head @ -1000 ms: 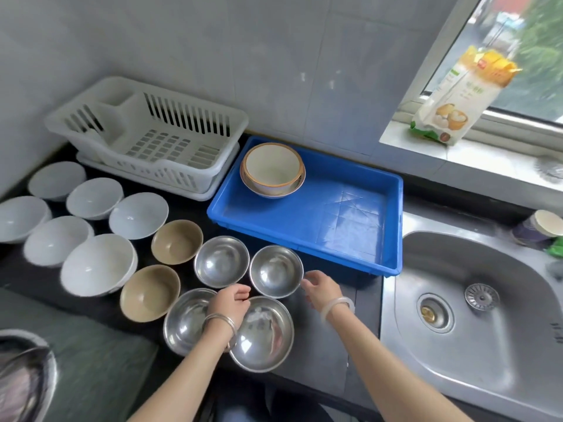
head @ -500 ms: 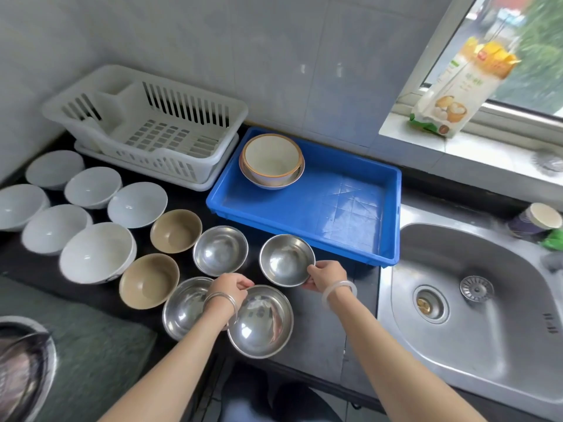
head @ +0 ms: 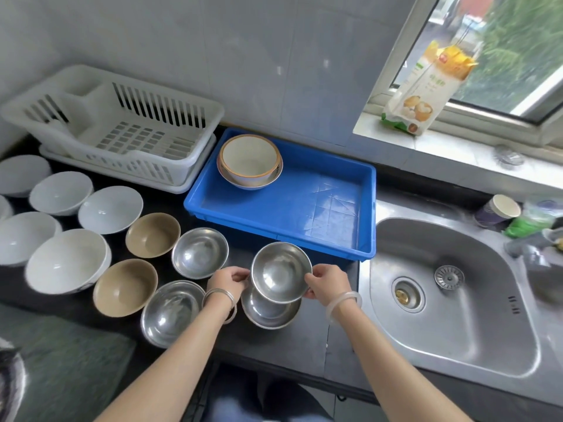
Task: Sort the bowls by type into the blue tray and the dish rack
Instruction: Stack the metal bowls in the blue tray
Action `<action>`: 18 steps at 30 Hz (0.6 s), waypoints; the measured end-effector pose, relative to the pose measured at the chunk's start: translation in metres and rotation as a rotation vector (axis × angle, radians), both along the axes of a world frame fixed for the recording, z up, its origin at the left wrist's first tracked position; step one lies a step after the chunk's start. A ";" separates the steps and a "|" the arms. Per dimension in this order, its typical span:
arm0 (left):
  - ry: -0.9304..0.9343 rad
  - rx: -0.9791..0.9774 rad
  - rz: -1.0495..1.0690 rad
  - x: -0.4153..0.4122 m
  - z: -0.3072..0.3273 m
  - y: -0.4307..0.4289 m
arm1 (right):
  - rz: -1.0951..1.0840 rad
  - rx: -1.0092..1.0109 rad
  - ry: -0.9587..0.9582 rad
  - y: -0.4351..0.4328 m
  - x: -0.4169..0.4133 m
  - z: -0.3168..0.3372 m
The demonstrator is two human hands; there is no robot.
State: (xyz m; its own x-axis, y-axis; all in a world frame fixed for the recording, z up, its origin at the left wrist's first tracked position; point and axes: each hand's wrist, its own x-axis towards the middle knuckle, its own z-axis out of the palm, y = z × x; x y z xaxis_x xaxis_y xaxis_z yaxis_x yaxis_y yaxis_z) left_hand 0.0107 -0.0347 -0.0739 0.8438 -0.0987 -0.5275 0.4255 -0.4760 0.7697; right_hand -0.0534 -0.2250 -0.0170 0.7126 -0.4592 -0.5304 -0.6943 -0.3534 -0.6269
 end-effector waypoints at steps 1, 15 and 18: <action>0.005 -0.007 0.012 -0.001 -0.001 0.001 | 0.016 -0.019 0.011 0.001 -0.002 -0.002; 0.151 -0.205 0.149 -0.020 -0.006 0.009 | 0.127 -0.091 0.107 0.019 -0.014 -0.019; 0.127 -0.166 0.102 -0.021 -0.007 0.010 | 0.134 -0.097 0.112 0.017 -0.015 -0.024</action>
